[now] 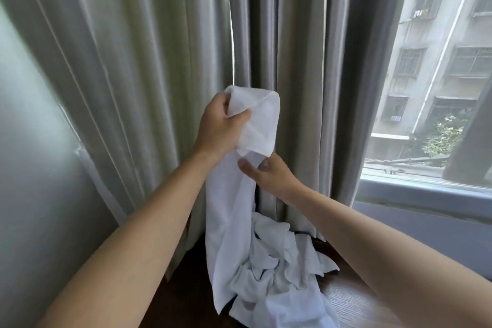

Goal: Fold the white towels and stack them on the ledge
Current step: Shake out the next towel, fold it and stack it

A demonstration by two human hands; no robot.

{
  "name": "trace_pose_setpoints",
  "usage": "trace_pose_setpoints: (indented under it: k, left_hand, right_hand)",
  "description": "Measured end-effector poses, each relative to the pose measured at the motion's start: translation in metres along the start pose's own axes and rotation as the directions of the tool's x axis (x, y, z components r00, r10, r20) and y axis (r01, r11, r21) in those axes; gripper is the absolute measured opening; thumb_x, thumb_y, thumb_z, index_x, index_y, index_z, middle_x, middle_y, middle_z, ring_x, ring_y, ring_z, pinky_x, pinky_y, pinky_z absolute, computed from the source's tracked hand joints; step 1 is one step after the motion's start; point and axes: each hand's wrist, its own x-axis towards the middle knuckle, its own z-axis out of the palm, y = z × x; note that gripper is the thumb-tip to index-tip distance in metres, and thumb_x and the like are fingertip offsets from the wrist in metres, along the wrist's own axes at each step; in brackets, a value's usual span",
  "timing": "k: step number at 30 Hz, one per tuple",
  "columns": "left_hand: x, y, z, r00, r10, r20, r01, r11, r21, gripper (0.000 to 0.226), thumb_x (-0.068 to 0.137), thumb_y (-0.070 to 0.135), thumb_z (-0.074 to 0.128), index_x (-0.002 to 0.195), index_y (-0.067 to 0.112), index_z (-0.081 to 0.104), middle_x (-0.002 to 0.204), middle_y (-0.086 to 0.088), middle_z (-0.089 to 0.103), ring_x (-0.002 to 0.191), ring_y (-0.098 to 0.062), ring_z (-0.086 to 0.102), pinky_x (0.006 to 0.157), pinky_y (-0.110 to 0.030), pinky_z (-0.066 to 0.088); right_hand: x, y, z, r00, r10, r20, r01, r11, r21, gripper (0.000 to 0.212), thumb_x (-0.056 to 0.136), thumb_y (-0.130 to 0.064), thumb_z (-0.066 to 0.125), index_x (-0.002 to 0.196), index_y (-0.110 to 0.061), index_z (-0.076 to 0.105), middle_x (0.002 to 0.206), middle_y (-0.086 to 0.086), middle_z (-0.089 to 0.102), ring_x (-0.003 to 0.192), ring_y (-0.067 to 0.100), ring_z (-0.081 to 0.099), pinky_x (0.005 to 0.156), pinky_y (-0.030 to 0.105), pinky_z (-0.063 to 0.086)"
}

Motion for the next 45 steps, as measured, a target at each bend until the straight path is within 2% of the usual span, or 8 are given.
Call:
trace_pose_setpoints:
  k: [7, 11, 14, 21, 28, 36, 41, 45]
  left_hand:
    - [0.043, 0.074, -0.022, 0.992, 0.083, 0.098, -0.088, 0.995, 0.055, 0.008, 0.099, 0.021, 0.057, 0.107, 0.021, 0.059, 0.102, 0.007, 0.067, 0.097, -0.013, 0.068, 0.065, -0.030, 0.062]
    - [0.060, 0.112, -0.021, 0.974, 0.134, 0.182, -0.138, 0.990, 0.010, 0.022, 0.099, 0.018, 0.053, 0.120, 0.016, 0.060, 0.111, -0.003, 0.070, 0.098, -0.020, 0.071, 0.068, -0.035, 0.064]
    - [0.069, 0.135, -0.011, 0.957, 0.166, 0.239, -0.167, 0.986, -0.017, 0.018, 0.100, 0.022, 0.057, 0.117, 0.021, 0.061, 0.111, 0.000, 0.072, 0.096, -0.018, 0.073, 0.072, -0.039, 0.065]
    - [0.089, 0.192, 0.011, 0.959, 0.237, 0.156, -0.249, 0.966, 0.066, 0.022, 0.100, 0.027, 0.053, 0.092, 0.008, 0.060, 0.085, -0.002, 0.062, 0.074, -0.018, 0.059, 0.063, -0.030, 0.048]
    - [0.083, 0.226, 0.045, 0.957, 0.129, 0.261, -0.125, 0.992, -0.031, 0.030, 0.103, 0.031, 0.060, 0.088, 0.006, 0.061, 0.070, -0.005, 0.057, 0.048, -0.011, 0.055, 0.039, -0.018, 0.041]
    - [0.052, 0.208, 0.111, 0.854, 0.065, 0.517, -0.085, 0.996, 0.015, 0.047, 0.077, 0.054, 0.078, 0.088, 0.008, 0.073, 0.085, -0.023, 0.068, 0.074, -0.029, 0.057, 0.067, -0.045, 0.044]
    - [0.043, 0.208, 0.148, 0.813, 0.070, 0.579, -0.127, 0.990, 0.059, 0.045, 0.089, 0.037, 0.078, 0.079, -0.001, 0.057, 0.076, -0.007, 0.038, 0.066, -0.025, 0.029, 0.053, -0.027, 0.021]
    - [0.043, 0.209, 0.161, 0.788, 0.089, 0.609, -0.172, 0.982, 0.080, 0.037, 0.081, 0.040, 0.085, 0.084, 0.006, 0.071, 0.075, -0.008, 0.057, 0.068, -0.019, 0.048, 0.053, -0.022, 0.036]
  right_hand:
    - [0.031, -0.094, -0.027, 0.970, -0.123, -0.208, 0.169, 0.960, 0.223, 0.026, 0.090, -0.044, 0.062, 0.116, -0.042, 0.060, 0.110, -0.012, 0.068, 0.100, 0.008, 0.064, 0.082, 0.059, 0.061]
    - [0.036, -0.142, -0.051, 0.959, -0.204, -0.196, 0.257, 0.917, 0.304, 0.056, 0.089, -0.070, 0.057, 0.134, -0.036, 0.054, 0.126, -0.014, 0.069, 0.121, 0.006, 0.064, 0.091, 0.052, 0.060]
    - [0.035, -0.168, -0.074, 0.938, -0.174, -0.300, 0.291, 0.865, 0.409, 0.043, 0.103, -0.060, 0.043, 0.132, -0.032, 0.059, 0.123, -0.006, 0.073, 0.115, 0.014, 0.070, 0.096, 0.056, 0.057]
    - [0.004, -0.211, -0.161, 0.844, -0.174, -0.508, 0.300, 0.938, 0.176, 0.036, 0.106, -0.052, 0.044, 0.113, -0.026, 0.067, 0.104, -0.001, 0.077, 0.096, 0.021, 0.075, 0.065, 0.045, 0.065]
    - [-0.053, -0.208, -0.269, 0.788, -0.115, -0.605, 0.200, 0.977, 0.074, 0.040, 0.100, -0.048, 0.059, 0.095, -0.010, 0.071, 0.086, 0.007, 0.072, 0.072, 0.020, 0.073, 0.050, 0.036, 0.059]
    - [-0.117, -0.171, -0.347, 0.772, 0.066, -0.633, 0.016, 0.992, 0.123, 0.021, 0.097, -0.014, 0.069, 0.116, -0.004, 0.068, 0.110, 0.012, 0.069, 0.093, 0.024, 0.073, 0.057, 0.031, 0.060]
    - [-0.147, -0.150, -0.376, 0.726, 0.090, -0.681, 0.009, 0.990, 0.141, 0.010, 0.099, -0.012, 0.067, 0.102, -0.003, 0.069, 0.100, 0.012, 0.067, 0.084, 0.024, 0.070, 0.051, 0.028, 0.058]
    - [-0.163, -0.135, -0.395, 0.637, 0.039, -0.770, 0.102, 0.986, 0.134, 0.014, 0.094, 0.001, 0.066, 0.095, -0.010, 0.075, 0.095, 0.008, 0.070, 0.082, 0.025, 0.069, 0.053, 0.030, 0.060]
